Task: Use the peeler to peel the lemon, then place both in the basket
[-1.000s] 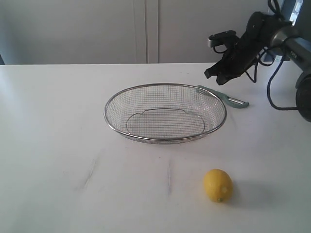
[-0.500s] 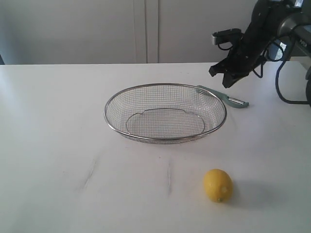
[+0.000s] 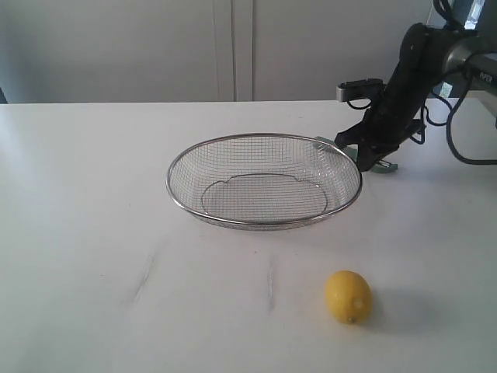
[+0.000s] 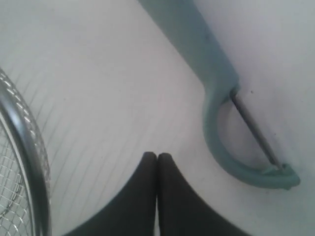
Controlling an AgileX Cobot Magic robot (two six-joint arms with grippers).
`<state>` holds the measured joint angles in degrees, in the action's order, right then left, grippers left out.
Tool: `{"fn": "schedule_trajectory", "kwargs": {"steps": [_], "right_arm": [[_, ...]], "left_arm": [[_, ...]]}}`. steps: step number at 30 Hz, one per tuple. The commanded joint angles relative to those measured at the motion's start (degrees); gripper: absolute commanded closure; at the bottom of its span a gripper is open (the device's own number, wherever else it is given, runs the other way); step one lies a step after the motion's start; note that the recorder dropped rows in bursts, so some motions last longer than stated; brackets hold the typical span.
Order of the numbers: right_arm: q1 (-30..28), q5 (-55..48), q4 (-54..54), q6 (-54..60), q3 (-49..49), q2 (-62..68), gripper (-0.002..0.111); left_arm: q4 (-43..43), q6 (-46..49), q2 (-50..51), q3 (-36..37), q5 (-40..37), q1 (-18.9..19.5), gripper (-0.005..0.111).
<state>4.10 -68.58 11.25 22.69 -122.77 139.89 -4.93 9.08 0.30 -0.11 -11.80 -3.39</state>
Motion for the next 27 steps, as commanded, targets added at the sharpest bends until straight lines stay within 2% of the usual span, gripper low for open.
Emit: {"fn": "schedule_trajectory", "kwargs": {"steps": [1, 15, 23, 27], "right_arm": [[-0.10, 3.03, -0.46, 0.58, 0.18, -0.33, 0.108], [-0.10, 5.81, -0.70, 0.43, 0.18, 2.47, 0.108], [-0.20, 5.66, -11.25, -3.98, 0.18, 2.57, 0.108], [-0.96, 7.32, -11.92, -4.92, 0.18, 2.57, 0.108]], "left_arm": [[-0.16, -0.05, -0.30, 0.11, -0.26, -0.26, 0.106], [-0.16, -0.05, -0.30, 0.11, -0.26, -0.26, 0.106], [-0.16, -0.05, -0.30, 0.11, -0.26, -0.26, 0.106], [-0.16, -0.05, -0.30, 0.11, -0.26, -0.26, 0.106]]}}
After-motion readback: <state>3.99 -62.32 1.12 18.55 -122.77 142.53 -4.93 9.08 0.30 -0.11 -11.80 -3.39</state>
